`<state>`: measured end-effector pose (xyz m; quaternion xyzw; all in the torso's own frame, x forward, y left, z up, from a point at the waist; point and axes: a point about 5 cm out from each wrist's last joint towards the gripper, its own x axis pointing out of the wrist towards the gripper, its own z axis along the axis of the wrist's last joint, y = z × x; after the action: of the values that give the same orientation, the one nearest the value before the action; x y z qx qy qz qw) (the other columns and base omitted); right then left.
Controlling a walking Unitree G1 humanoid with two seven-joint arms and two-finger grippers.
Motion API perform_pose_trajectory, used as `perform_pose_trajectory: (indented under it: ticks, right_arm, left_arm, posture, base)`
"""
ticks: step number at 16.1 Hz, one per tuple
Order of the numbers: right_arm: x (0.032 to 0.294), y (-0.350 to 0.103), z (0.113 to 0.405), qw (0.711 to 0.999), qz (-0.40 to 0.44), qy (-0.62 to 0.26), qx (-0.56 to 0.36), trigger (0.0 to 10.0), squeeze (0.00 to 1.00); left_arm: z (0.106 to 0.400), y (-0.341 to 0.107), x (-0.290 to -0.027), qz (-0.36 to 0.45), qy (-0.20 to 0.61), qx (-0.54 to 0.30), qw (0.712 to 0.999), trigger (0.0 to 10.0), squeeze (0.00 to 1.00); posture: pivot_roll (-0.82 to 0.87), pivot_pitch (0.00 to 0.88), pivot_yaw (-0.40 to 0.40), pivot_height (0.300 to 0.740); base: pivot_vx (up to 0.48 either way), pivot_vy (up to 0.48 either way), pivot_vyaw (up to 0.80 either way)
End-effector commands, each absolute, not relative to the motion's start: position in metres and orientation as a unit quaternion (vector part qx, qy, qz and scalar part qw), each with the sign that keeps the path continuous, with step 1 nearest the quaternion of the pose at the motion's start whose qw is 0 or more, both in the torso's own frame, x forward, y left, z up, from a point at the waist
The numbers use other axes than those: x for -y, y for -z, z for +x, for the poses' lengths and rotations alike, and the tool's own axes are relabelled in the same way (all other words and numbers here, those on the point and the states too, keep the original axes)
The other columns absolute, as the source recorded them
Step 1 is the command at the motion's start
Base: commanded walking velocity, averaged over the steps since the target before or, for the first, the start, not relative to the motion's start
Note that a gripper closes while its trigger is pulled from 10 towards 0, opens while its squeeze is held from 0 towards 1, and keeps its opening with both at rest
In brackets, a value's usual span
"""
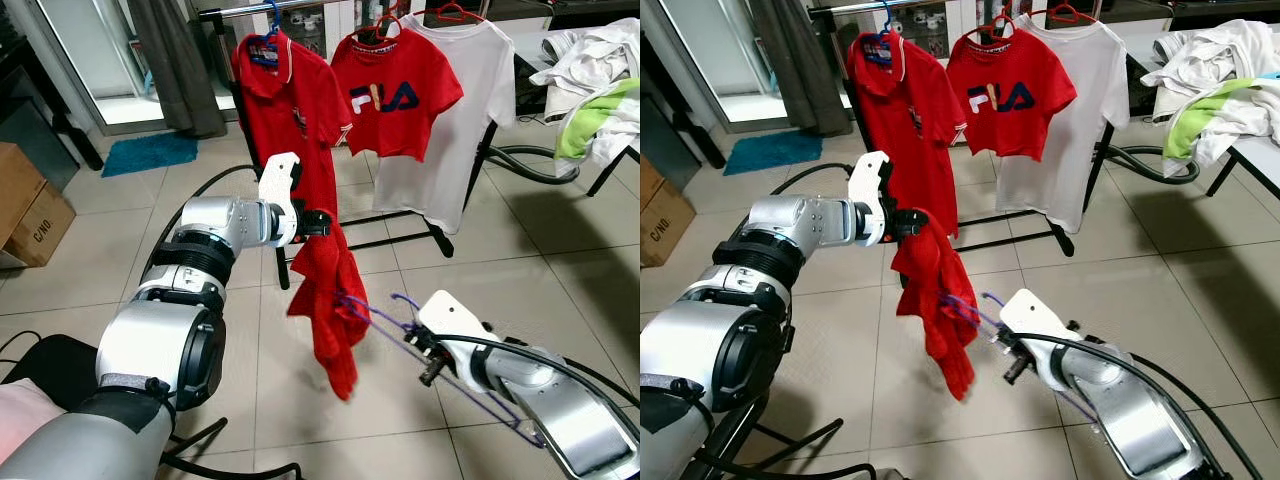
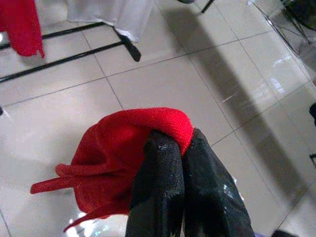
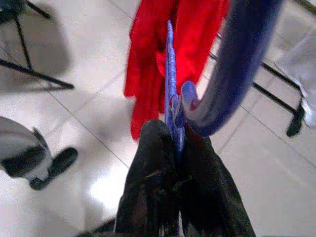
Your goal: Hang hanger
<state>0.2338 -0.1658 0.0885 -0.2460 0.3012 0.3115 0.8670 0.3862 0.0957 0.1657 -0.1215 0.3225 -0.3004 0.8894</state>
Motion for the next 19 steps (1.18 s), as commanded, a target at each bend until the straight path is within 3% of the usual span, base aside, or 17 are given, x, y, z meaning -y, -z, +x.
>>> perform_pose_trajectory:
  ticks: [1, 6, 12, 16, 19]
  right_arm:
    - [0.169, -0.094, 0.238, 0.871, -0.254, -0.304, -0.293, 10.0, 0.00]
    - [0.163, -0.096, 0.240, 0.876, -0.236, -0.311, -0.284, 10.0, 0.00]
    - [0.150, -0.094, 0.242, 0.879, -0.223, -0.318, -0.279, 10.0, 0.00]
    - [0.144, -0.091, 0.250, 0.896, -0.215, -0.258, -0.292, 10.0, 0.00]
    - [0.138, -0.080, 0.246, 0.887, -0.230, -0.240, -0.321, 10.0, 0.00]
  left_arm:
    - [0.389, -0.174, -0.100, -0.101, 0.305, -0.308, 0.896, 1.4, 0.00]
    - [0.388, -0.175, -0.095, -0.108, 0.306, -0.308, 0.895, 1.8, 0.00]
    - [0.387, -0.172, -0.090, -0.110, 0.306, -0.309, 0.894, 1.1, 0.00]
    - [0.384, -0.177, -0.079, -0.122, 0.318, -0.308, 0.888, 1.0, 0.00]
    - [0.382, -0.186, -0.073, -0.115, 0.322, -0.286, 0.895, 0.9, 0.00]
  posture:
    - [-0.01, 0.000, 0.144, 0.740]
    - [-0.01, 0.000, 0.143, 0.740]
    - [-0.01, 0.000, 0.142, 0.740]
    - [-0.01, 0.000, 0.143, 0.740]
    - [-0.01, 0.000, 0.145, 0.740]
  base:
    - [0.000, 0.000, 0.00]
    - [0.000, 0.000, 0.00]
    - [0.000, 0.000, 0.00]
    - [0.000, 0.000, 0.00]
    - [0.000, 0.000, 0.00]
